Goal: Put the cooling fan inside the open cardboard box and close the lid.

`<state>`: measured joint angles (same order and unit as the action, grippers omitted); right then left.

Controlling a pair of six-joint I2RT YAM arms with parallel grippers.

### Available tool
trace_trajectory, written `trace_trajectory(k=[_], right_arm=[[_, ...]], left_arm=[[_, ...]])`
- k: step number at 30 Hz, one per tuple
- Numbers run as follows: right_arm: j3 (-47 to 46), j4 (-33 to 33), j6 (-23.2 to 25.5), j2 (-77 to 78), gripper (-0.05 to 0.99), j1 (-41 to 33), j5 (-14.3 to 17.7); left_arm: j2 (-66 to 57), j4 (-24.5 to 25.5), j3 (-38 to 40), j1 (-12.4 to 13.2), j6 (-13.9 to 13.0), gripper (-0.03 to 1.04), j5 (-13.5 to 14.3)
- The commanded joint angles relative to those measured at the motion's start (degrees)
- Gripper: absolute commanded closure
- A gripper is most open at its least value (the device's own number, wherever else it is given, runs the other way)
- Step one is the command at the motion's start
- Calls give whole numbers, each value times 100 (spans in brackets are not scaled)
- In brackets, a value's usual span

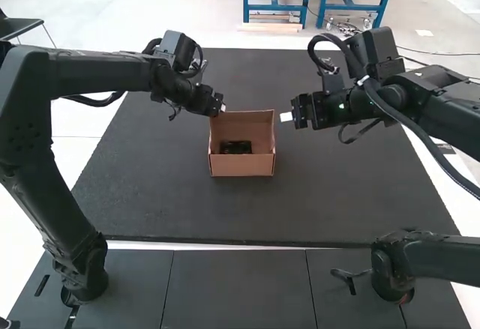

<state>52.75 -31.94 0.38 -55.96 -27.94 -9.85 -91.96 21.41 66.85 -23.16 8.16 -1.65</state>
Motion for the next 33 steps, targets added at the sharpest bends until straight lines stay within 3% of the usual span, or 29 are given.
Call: trace_trajectory(k=[1, 12, 24, 33], right_arm=[[-11, 74, -12, -29, 4, 79, 53], [-54, 65, -12, -29, 4, 79, 53], [-63, 22, -12, -20, 4, 140, 53], [-46, 22, -12, -11, 4, 140, 53]], left_arm=[[108, -40, -234, -13, -69, 5, -99], [56, -708, -1042, -84, -43, 5, -178], [-445, -1473, -1596, -426, 1, 5, -169], [-480, -1157, -1535, -400, -25, 5, -160]])
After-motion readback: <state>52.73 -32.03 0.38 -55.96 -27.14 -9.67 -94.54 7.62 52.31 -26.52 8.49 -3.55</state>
